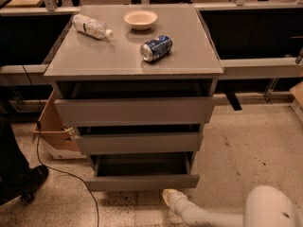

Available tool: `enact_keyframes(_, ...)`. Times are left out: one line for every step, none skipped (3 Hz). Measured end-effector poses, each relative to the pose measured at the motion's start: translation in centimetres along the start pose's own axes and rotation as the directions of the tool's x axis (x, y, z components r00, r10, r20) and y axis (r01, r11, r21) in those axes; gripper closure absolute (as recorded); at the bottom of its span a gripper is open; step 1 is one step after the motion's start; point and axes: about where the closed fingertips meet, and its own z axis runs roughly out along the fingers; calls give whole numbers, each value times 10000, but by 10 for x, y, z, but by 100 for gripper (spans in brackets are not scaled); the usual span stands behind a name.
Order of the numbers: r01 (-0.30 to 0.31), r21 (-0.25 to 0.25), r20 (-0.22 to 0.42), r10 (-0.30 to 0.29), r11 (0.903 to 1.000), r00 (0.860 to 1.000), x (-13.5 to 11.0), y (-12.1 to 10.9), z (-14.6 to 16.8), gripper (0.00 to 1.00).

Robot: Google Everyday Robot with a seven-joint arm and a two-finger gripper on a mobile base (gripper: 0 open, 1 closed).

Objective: Close bottom drawer

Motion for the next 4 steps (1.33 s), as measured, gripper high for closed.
enact_keyframes(1189,-392,-1612,-1237,9921,9791,37,30,-23,100)
enact_keyframes(1050,708,-2644,-828,9920,9608,72,18,-37,100)
enact_keyframes(694,2033,-2529,-161,9767,9673,83,-1,-41,100)
enact_keyframes(300,3168,-1899,324,9480,9813,80,-23,-32,100)
